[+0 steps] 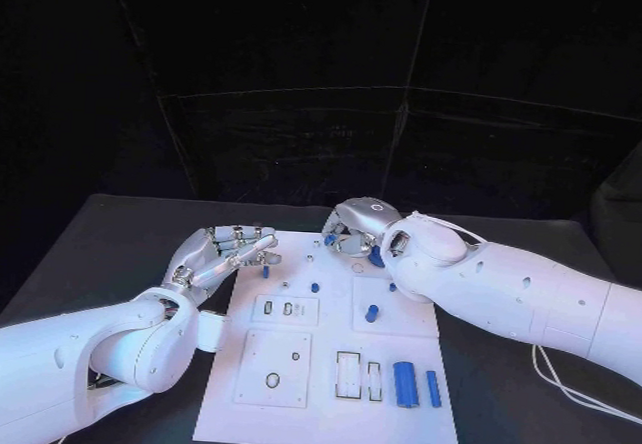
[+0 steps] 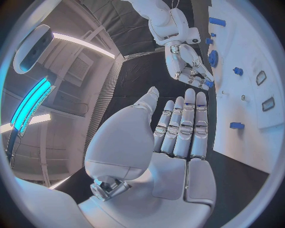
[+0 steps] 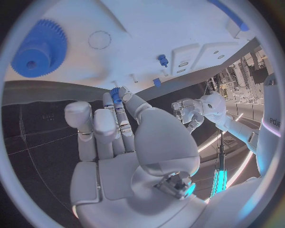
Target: Assemble the parts on the task board
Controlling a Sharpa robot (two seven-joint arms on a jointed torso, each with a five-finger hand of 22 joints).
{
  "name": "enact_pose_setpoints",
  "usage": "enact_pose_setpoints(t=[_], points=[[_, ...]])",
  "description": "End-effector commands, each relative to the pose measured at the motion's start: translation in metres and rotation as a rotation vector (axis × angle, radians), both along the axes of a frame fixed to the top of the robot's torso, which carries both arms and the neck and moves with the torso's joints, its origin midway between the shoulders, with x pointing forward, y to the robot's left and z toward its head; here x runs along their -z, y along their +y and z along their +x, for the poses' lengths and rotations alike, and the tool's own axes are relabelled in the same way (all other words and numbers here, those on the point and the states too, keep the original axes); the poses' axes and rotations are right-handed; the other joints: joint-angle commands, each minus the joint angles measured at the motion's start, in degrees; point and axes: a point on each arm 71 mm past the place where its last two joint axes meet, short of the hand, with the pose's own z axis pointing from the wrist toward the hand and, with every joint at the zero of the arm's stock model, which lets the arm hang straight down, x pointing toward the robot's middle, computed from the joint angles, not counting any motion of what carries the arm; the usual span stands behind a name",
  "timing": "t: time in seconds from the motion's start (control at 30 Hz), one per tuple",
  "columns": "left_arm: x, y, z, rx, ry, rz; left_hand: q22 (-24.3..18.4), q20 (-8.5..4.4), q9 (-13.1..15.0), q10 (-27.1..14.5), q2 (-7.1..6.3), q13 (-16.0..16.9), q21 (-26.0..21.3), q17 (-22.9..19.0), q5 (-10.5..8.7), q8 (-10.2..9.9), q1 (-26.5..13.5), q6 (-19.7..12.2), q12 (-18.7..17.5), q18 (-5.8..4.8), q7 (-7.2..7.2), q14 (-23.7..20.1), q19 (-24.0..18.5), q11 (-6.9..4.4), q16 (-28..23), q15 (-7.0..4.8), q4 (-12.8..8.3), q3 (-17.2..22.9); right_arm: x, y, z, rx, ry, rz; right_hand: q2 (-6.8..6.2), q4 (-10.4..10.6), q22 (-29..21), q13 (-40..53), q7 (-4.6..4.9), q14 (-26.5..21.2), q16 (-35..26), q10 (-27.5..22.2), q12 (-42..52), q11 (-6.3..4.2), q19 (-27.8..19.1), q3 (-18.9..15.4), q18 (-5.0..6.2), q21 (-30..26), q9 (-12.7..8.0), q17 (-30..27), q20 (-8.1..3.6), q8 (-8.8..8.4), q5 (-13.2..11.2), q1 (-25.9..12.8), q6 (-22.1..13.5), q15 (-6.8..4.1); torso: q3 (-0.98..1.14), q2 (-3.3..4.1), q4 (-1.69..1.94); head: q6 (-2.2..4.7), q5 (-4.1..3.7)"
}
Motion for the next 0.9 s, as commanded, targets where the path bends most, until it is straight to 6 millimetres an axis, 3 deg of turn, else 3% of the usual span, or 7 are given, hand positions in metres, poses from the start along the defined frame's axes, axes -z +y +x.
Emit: enact_pose_setpoints(t=[0.03, 0.4, 0.9], points=[[-0.001, -0.002, 0.000, 0.019, -0.005, -0.006, -0.1, 0.03, -0.1, 0.2, 0.39, -0.1, 0.1, 0.1, 0.23, -0.2, 0.0, 0.0, -0.2, 0.36, 0.32, 0.3, 0.3, 0.09, -0.2, 0.13, -0.3, 0.1, -0.001, 0.005, 0.004, 0.009, -0.007, 0.009, -0.69, 0.1, 0.1, -0.1, 0.29, 0.7, 0.3, -0.6, -0.3, 0.09, -0.3, 0.6, -0.64, 0.4, 0.0, 0.1, 0.22, -0.18, 0.1, 0.0, -0.2, 0.14, 0.08, 0.08, 0.00, -0.01, 0.09], [-0.002, -0.003, 0.002, 0.022, -0.004, -0.008, -0.1, 0.05, -0.1, 0.1, 0.35, -0.1, 0.1, 0.1, 0.23, -0.3, -0.2, 0.0, -0.4, 0.34, 0.39, 0.2, 0.3, 0.16, -0.4, 0.18, -0.4, 0.0, 0.004, 0.023, 0.013, 0.019, 0.017, -0.018, -1.19, 0.6, 0.3, -0.1, 0.35, 0.6, 0.5, -0.9, -0.3, 0.19, -0.5, 1.1, -0.65, 0.6, -0.1, 0.2, 0.32, -0.32, 0.0, -0.4, -0.4, 0.22, 0.19, 0.28, -0.09, -0.04, 0.53], [-0.002, -0.004, 0.003, 0.025, -0.002, -0.009, -0.1, 0.05, -0.1, 0.1, 0.35, -0.1, 0.1, 0.1, 0.23, -0.3, -0.2, 0.0, -0.4, 0.34, 0.39, 0.2, 0.3, 0.16, -0.4, 0.18, -0.4, 0.0, 0.009, 0.029, 0.017, 0.032, 0.045, -0.069, -2.52, 1.6, 0.0, -0.1, 0.51, 0.3, 0.5, -1.9, -0.3, 0.42, -1.1, 2.2, -0.54, 0.6, -0.2, -0.5, 0.55, -0.50, -0.5, -1.2, -1.4, 0.46, 0.23, 0.45, -0.10, -0.14, 0.54]])
